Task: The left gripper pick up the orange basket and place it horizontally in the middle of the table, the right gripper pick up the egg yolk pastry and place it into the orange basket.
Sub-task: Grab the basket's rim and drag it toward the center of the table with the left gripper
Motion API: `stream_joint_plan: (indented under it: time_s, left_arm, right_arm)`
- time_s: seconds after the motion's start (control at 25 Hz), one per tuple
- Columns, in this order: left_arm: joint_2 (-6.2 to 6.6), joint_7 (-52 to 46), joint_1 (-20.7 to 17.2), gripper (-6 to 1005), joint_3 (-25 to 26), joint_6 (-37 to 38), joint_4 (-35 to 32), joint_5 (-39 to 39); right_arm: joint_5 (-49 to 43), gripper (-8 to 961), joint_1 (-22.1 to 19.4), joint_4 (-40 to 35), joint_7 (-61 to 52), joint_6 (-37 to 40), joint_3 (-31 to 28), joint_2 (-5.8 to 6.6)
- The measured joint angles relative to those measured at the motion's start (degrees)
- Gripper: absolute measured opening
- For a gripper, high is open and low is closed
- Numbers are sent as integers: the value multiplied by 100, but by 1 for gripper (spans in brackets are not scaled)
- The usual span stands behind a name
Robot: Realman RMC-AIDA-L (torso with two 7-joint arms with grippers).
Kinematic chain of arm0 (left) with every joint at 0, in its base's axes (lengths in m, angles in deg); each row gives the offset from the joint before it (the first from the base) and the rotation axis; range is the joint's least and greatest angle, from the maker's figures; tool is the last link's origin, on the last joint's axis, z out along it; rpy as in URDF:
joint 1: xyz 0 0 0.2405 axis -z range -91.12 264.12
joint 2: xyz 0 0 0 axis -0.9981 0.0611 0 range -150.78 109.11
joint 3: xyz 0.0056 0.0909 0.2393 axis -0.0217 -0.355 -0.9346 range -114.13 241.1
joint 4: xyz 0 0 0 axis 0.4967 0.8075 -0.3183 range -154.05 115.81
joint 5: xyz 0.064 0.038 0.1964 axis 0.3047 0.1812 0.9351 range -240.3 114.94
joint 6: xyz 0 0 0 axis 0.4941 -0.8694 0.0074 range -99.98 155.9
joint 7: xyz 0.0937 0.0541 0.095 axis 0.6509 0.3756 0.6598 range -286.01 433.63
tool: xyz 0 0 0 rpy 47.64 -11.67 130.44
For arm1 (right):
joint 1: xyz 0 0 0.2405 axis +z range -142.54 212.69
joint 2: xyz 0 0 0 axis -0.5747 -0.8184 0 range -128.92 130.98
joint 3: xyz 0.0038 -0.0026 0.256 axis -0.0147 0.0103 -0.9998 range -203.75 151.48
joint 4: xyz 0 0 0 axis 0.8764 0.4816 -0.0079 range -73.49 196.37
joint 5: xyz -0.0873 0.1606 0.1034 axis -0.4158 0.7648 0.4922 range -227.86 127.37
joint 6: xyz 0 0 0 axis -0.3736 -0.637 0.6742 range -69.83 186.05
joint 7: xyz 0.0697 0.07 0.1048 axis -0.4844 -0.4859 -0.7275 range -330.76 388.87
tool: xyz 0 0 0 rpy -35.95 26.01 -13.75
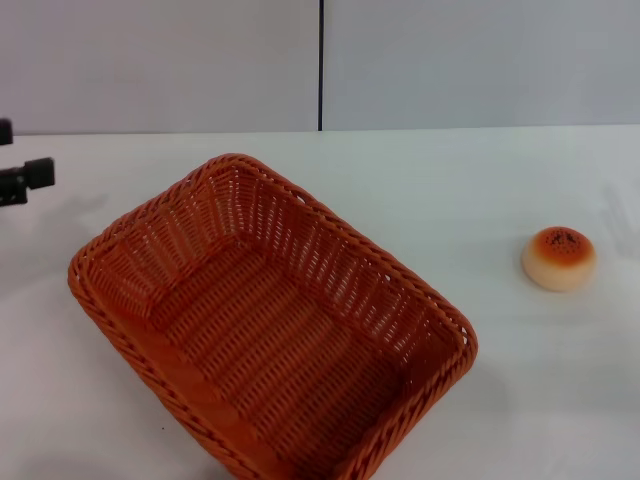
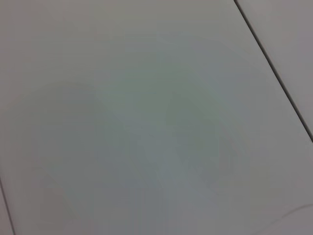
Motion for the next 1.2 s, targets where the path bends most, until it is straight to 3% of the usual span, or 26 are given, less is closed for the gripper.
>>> stream_joint_plan:
  time_s: [0.16,0.28,0.36,0.4,0.56,0.92,1.16,1.2]
  left_arm:
    - [-3,-706,377,806,-499,28,-944,527]
    - [-10,-841,476,804,-738,4,-1165,753]
    - [-18,-1183,630,802,-1235,-20,-1345,1294]
    - [-18,-1183,630,801,-1235,-20,-1345,1294]
    - [-69,-1489,746,798,-2094,-187,-1480,2092]
    - [-70,-1715,754,788,-2631,-632,-1470,2479]
    - [-79,-2245,724,780,-3805,-1157,-1368,3184]
    - [-79,-2245,724,779,-3805,-1157,-1368,3184]
  right_arm:
    - [-1,586,-69,54,-2,-5,11,-17]
    - [-4,586,-79,87,-3,-12,35,-20]
    - [-6,586,-113,169,-4,-22,66,-26]
    - [-6,586,-113,169,-4,-22,66,-26]
    - [-9,586,-157,281,-4,-47,85,-28]
    - [-9,586,-263,342,-4,-95,143,-27]
    - [24,587,-252,452,-5,-98,78,-33]
    - [24,587,-252,452,-5,-98,78,-33]
